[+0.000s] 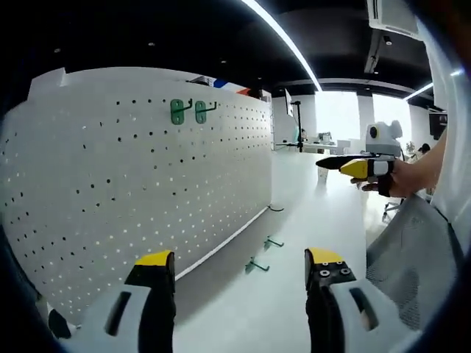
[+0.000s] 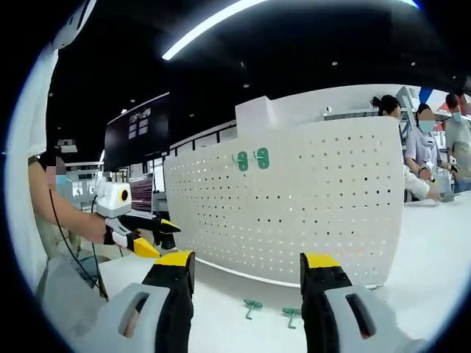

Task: Insert the hook assembly into the mounting plate slot until the hook locks in place.

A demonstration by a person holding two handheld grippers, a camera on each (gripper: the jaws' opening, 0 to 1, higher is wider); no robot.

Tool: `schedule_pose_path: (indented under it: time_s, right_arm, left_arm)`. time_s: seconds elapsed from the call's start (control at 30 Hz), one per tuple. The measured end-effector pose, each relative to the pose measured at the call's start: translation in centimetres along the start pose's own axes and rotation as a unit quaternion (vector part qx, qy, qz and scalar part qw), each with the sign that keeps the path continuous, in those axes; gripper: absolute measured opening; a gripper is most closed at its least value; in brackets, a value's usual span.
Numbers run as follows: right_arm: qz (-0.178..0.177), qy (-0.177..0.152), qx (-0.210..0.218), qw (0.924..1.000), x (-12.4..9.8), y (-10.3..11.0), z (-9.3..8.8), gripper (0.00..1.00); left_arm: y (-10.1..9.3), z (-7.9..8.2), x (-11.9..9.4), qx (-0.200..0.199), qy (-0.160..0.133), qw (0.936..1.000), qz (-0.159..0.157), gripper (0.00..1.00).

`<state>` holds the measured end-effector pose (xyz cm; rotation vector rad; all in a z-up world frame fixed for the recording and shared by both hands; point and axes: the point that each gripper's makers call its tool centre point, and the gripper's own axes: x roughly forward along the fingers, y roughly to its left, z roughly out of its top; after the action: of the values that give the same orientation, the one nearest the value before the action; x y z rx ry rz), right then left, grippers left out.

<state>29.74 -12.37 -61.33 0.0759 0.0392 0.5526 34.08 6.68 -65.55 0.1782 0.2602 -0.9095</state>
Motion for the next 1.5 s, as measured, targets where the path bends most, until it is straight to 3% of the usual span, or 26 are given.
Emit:
schedule_pose_path:
  time_s: [0.6, 1.5]
  right_arm:
    - [-0.012, -0.004, 0.002, 0.9999, -0.8, -0.5, -0.1, 0.56]
    - [-0.004, -0.005, 0.001, 1.0, -0.4, -0.4, 0.0, 0.55]
  left_arm:
    - [-0.3, -1.9, 2.1, 0.034, 0.06, 0.9962, -0.054, 0.74]
    - [-0.9, -3.6, 5.2, 0.065, 0.106, 0.9862, -0.109, 0.73]
